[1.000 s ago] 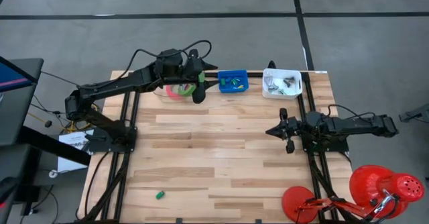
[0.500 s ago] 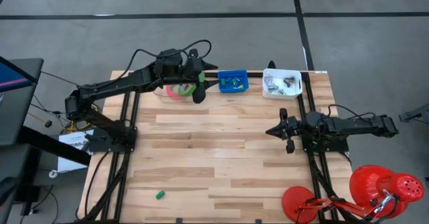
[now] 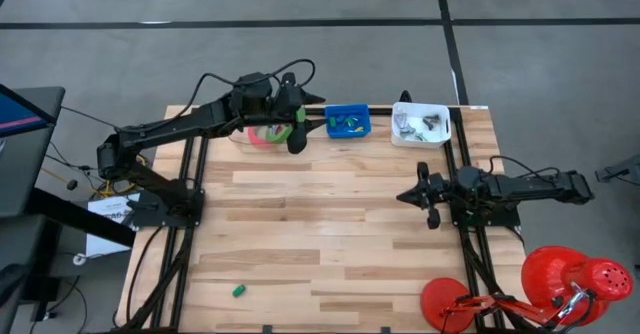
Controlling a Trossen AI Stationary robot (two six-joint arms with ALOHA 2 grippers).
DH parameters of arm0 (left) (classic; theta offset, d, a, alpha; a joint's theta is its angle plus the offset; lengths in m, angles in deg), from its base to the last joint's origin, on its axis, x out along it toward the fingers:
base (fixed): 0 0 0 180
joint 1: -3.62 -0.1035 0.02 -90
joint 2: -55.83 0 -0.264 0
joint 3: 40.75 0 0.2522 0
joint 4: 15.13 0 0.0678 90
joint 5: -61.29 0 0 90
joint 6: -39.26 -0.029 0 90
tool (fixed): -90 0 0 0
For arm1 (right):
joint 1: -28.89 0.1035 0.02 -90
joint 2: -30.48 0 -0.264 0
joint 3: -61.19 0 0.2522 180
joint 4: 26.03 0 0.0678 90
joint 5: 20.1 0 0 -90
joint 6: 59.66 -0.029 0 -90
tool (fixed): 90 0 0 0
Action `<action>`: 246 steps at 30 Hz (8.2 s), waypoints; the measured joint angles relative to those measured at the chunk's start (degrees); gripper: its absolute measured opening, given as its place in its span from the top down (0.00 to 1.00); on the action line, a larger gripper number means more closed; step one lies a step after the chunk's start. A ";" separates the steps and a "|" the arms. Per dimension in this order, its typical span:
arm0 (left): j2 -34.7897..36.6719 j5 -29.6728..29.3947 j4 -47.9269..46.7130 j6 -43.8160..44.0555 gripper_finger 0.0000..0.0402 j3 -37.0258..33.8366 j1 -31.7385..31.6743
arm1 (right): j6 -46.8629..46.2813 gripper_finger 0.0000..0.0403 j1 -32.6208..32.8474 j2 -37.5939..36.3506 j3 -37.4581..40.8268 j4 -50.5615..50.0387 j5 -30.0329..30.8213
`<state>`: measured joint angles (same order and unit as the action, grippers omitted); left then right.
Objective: Pick and place Stapler, Stapler remover, tape
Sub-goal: Put the green stapler into the blue bin
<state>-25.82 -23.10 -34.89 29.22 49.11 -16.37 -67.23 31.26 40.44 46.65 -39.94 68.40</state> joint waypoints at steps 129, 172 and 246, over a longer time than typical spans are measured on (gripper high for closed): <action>7.12 5.69 -49.27 64.64 0.32 -17.05 57.42 | 0.01 1.00 0.24 -9.86 0.04 0.57 0.00; -17.49 -9.12 -36.88 93.81 0.26 -15.09 70.10 | 0.00 1.00 0.22 -9.86 0.02 0.57 0.00; -9.83 -14.27 -28.83 93.57 0.82 -21.88 68.57 | 0.01 1.00 0.24 -9.86 0.02 0.57 0.00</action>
<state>-35.64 -37.37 -63.73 122.79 27.23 52.20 -67.22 31.49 30.58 46.68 -39.37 68.40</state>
